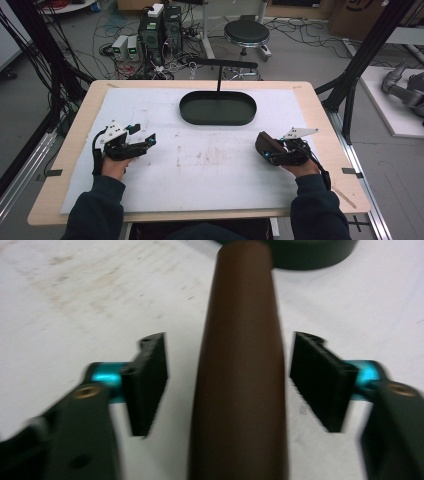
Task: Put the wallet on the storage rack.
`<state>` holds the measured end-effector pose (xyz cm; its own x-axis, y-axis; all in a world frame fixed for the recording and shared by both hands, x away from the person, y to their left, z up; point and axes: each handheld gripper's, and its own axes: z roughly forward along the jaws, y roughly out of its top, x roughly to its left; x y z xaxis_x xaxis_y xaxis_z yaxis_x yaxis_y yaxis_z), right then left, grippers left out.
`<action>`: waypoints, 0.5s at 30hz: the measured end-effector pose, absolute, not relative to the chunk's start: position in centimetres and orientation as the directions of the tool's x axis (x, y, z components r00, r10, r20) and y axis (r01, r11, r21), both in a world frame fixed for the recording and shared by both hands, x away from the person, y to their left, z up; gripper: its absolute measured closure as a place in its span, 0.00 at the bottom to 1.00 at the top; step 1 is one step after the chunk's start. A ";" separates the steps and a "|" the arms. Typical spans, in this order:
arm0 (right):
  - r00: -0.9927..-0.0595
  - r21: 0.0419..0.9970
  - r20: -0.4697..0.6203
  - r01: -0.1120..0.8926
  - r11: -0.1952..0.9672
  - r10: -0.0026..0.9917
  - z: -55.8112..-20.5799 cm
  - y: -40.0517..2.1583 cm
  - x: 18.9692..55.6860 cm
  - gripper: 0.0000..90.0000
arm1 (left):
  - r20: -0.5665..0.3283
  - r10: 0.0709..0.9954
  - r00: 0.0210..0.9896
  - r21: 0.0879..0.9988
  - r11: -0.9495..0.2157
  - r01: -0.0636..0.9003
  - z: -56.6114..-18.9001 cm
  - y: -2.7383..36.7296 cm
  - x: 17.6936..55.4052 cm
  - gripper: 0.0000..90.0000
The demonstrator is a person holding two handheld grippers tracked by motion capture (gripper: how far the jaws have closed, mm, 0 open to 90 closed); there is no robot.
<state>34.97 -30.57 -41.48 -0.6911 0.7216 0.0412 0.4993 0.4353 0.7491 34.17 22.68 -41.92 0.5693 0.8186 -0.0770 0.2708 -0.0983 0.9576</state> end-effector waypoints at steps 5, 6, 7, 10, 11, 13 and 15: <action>-0.703 0.735 0.071 0.517 0.439 0.708 -41.6 -30.9 34.9 0.65 | -0.108 0.826 0.553 0.952 -0.074 0.296 -42.0 22.8 34.3 0.22; -0.703 0.735 0.071 0.517 0.439 0.708 -41.6 -30.9 34.9 0.65 | -0.107 0.828 0.551 0.953 -0.074 0.295 -42.0 22.9 34.3 0.22; -0.702 0.739 0.067 0.512 0.438 0.709 -41.5 -30.9 34.9 0.68 | -0.104 0.829 0.549 0.954 -0.074 0.292 -42.0 22.9 34.3 0.22; -0.697 0.744 0.075 0.515 0.426 0.713 -41.1 -30.8 34.9 0.72 | -0.103 0.827 0.553 0.958 -0.067 0.278 -41.9 22.9 34.2 0.22; -0.697 0.744 0.075 0.515 0.426 0.713 -41.1 -30.8 34.9 0.72 | -0.097 0.829 0.551 0.959 -0.071 0.275 -41.9 23.0 34.2 0.22; -0.695 0.752 0.087 0.516 0.410 0.714 -40.8 -30.6 35.0 0.72 | -0.101 0.832 0.545 0.958 -0.067 0.280 -41.9 23.0 34.3 0.22; -0.705 0.786 0.102 0.490 0.378 0.702 -39.9 -29.9 35.4 0.72 | -0.097 0.834 0.544 0.956 -0.073 0.283 -41.9 23.0 34.2 0.22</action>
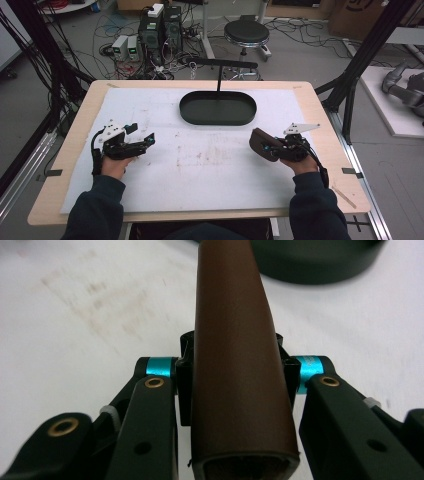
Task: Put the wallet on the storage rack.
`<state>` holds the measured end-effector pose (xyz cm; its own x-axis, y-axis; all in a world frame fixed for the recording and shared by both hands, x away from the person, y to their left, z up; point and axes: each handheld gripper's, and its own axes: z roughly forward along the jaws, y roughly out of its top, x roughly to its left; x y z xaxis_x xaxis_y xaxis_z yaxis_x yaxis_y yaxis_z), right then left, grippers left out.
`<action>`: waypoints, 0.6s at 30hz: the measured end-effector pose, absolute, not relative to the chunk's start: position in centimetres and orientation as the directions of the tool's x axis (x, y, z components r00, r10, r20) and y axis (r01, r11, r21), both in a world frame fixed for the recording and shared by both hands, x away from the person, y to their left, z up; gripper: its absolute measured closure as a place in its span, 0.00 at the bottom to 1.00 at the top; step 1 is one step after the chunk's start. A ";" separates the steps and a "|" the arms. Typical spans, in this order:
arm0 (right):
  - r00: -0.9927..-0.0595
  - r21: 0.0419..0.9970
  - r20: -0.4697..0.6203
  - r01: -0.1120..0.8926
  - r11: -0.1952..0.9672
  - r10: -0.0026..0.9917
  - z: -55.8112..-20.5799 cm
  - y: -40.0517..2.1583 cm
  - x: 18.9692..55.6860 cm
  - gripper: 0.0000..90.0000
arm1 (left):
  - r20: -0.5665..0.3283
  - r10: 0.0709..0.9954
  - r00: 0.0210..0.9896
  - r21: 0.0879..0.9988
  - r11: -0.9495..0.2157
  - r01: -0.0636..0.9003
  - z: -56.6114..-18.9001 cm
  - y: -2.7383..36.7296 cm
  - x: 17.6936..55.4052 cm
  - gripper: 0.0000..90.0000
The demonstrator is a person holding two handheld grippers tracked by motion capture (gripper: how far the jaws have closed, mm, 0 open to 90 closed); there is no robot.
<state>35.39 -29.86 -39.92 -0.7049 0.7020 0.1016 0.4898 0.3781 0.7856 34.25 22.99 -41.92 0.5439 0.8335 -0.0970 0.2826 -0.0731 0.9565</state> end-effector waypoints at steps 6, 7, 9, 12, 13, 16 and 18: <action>-0.715 0.818 0.042 0.425 0.387 0.697 -38.7 -27.5 36.6 0.73 | -0.095 0.835 0.542 0.955 -0.078 0.287 -42.0 23.0 34.2 0.22; -0.715 0.818 0.042 0.425 0.387 0.697 -38.7 -27.5 36.6 0.73 | -0.096 0.835 0.542 0.955 -0.077 0.287 -42.1 23.0 34.2 0.22; -0.715 0.829 0.018 0.402 0.390 0.699 -38.3 -26.6 37.4 0.73 | -0.095 0.834 0.543 0.955 -0.078 0.287 -42.1 23.1 34.2 0.22; -0.708 0.839 -0.001 0.384 0.385 0.706 -37.6 -25.4 39.1 0.73 | -0.093 0.834 0.544 0.955 -0.079 0.285 -42.1 23.1 34.3 0.22; -0.706 0.843 0.001 0.381 0.379 0.708 -37.5 -25.1 39.6 0.73 | -0.093 0.834 0.544 0.955 -0.079 0.285 -42.1 23.1 34.3 0.22; -0.698 0.849 -0.002 0.376 0.370 0.716 -37.2 -23.8 41.7 0.73 | -0.091 0.834 0.544 0.956 -0.081 0.283 -42.1 23.1 34.3 0.22; -0.687 0.847 -0.007 0.382 0.370 0.727 -37.3 -22.6 43.9 0.73 | -0.091 0.834 0.545 0.956 -0.081 0.283 -42.1 23.1 34.3 0.22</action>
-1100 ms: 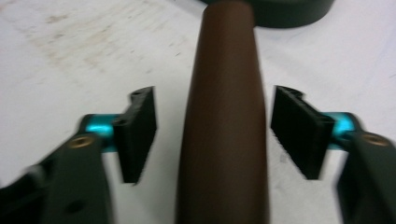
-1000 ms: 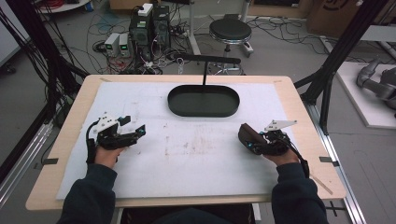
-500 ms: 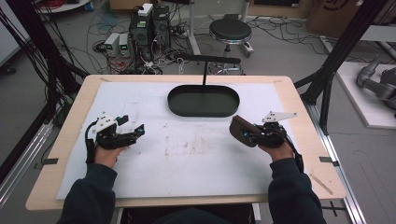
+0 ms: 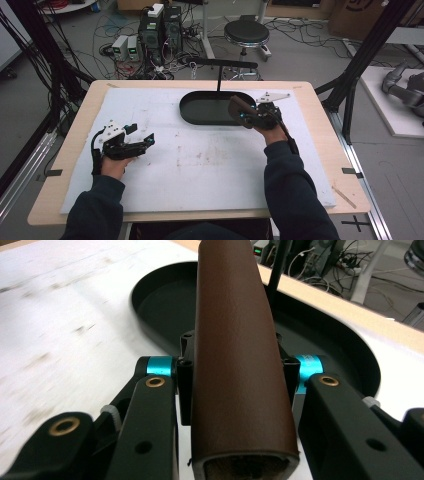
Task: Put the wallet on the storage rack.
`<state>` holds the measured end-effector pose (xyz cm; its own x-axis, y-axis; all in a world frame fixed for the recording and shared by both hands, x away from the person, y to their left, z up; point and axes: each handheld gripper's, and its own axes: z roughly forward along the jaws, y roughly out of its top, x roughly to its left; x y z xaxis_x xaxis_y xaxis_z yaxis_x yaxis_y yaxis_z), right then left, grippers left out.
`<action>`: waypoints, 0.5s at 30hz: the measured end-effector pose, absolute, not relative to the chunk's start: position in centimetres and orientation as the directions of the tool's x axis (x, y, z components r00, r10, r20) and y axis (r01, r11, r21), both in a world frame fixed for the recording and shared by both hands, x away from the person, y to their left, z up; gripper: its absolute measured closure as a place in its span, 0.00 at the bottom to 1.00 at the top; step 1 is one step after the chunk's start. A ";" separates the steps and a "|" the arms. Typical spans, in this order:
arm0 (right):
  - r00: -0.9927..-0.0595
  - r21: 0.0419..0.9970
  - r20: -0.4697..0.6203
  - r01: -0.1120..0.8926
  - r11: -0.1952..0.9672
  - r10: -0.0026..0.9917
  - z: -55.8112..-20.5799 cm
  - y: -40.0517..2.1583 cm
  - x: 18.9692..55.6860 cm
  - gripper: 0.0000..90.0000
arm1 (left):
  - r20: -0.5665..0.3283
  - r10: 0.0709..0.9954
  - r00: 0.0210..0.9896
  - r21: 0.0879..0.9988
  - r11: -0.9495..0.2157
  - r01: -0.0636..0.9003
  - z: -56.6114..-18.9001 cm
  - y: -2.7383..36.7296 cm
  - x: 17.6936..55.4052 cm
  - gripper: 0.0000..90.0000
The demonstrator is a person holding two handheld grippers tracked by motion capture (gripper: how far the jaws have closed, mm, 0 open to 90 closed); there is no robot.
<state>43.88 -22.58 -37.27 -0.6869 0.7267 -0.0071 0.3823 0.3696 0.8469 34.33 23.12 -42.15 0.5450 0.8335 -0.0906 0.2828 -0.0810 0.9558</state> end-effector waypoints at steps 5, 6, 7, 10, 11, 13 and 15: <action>-0.663 0.845 0.024 0.413 0.339 0.748 -37.9 -21.2 46.7 0.73 | -0.091 0.829 0.552 0.956 -0.083 0.281 -42.1 23.0 34.3 0.22; -0.657 0.849 0.025 0.412 0.332 0.753 -38.1 -21.0 47.3 0.73 | -0.091 0.828 0.554 0.956 -0.084 0.281 -42.1 23.0 34.3 0.22; -0.655 0.847 0.035 0.420 0.326 0.755 -38.2 -20.7 47.7 0.73 | -0.089 0.828 0.554 0.956 -0.085 0.281 -42.1 23.0 34.3 0.22; -0.642 0.831 0.049 0.451 0.325 0.766 -39.0 -19.8 49.2 0.73 | -0.088 0.828 0.554 0.956 -0.085 0.279 -42.1 23.0 34.3 0.22; -0.637 0.834 0.050 0.450 0.318 0.769 -39.3 -19.6 49.6 0.73 | -0.087 0.827 0.555 0.956 -0.087 0.280 -42.1 23.0 34.3 0.22; -0.624 0.838 0.083 0.465 0.284 0.777 -39.9 -19.2 50.1 0.73 | -0.089 0.826 0.556 0.957 -0.084 0.278 -42.1 23.0 34.3 0.22; -0.627 0.827 0.098 0.483 0.287 0.773 -40.7 -18.4 50.9 0.73 | -0.090 0.824 0.559 0.956 -0.085 0.280 -42.2 22.9 34.3 0.22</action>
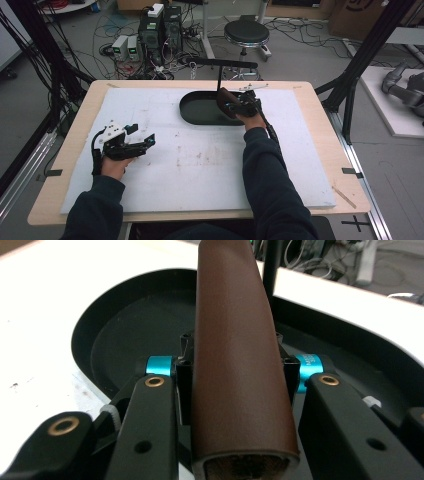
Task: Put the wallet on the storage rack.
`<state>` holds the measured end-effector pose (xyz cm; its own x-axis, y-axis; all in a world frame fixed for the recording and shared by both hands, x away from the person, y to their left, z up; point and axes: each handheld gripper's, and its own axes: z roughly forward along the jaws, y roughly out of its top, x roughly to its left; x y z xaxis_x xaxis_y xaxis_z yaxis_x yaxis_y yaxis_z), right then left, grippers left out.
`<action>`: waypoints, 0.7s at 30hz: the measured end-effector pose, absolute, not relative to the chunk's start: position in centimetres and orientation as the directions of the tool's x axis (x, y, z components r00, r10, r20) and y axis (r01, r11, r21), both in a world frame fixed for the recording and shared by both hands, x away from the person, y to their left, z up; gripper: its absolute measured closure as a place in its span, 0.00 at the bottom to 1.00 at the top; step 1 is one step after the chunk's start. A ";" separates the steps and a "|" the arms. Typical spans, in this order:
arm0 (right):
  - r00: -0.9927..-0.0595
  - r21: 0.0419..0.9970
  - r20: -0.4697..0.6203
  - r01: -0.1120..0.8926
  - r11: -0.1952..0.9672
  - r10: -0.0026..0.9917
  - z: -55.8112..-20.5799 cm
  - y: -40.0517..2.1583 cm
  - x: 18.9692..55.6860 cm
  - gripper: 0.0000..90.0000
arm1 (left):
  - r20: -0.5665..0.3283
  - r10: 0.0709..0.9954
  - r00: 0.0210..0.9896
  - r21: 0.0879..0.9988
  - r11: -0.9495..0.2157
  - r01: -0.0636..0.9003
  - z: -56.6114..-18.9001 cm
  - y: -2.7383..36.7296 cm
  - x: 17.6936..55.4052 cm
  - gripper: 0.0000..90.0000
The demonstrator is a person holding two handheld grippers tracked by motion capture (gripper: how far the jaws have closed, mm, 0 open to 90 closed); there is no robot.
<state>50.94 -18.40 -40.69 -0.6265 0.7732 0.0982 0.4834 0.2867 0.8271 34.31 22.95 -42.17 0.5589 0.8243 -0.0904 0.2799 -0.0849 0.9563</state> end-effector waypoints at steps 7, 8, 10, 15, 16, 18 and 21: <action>-0.619 0.802 0.142 0.529 0.277 0.772 -42.1 -17.0 52.1 0.71 | -0.091 0.823 0.561 0.956 -0.085 0.280 -42.2 23.0 34.3 0.22; -0.619 0.802 0.142 0.529 0.277 0.772 -42.1 -17.0 52.1 0.71 | -0.091 0.823 0.561 0.956 -0.085 0.279 -42.1 23.0 34.3 0.22; -0.605 0.791 0.152 0.549 0.271 0.782 -42.3 -17.1 52.3 0.69 | -0.094 0.823 0.560 0.956 -0.082 0.281 -42.1 23.0 34.2 0.22; -0.539 0.816 0.095 0.524 0.245 0.837 -41.5 -18.0 52.3 0.47 | -0.094 0.824 0.558 0.956 -0.081 0.282 -42.1 23.1 34.2 0.22; -0.517 0.818 0.045 0.510 0.265 0.855 -41.1 -18.5 52.2 0.44 | -0.095 0.825 0.558 0.956 -0.080 0.282 -42.1 23.1 34.2 0.22; -0.505 0.817 0.033 0.511 0.268 0.863 -40.9 -18.8 52.2 0.43 | -0.095 0.827 0.555 0.957 -0.078 0.281 -42.1 23.1 34.2 0.22; -0.458 0.804 -0.012 0.524 0.281 0.889 -40.6 -19.6 52.0 0.42 | -0.096 0.827 0.554 0.957 -0.077 0.280 -42.1 23.1 34.2 0.22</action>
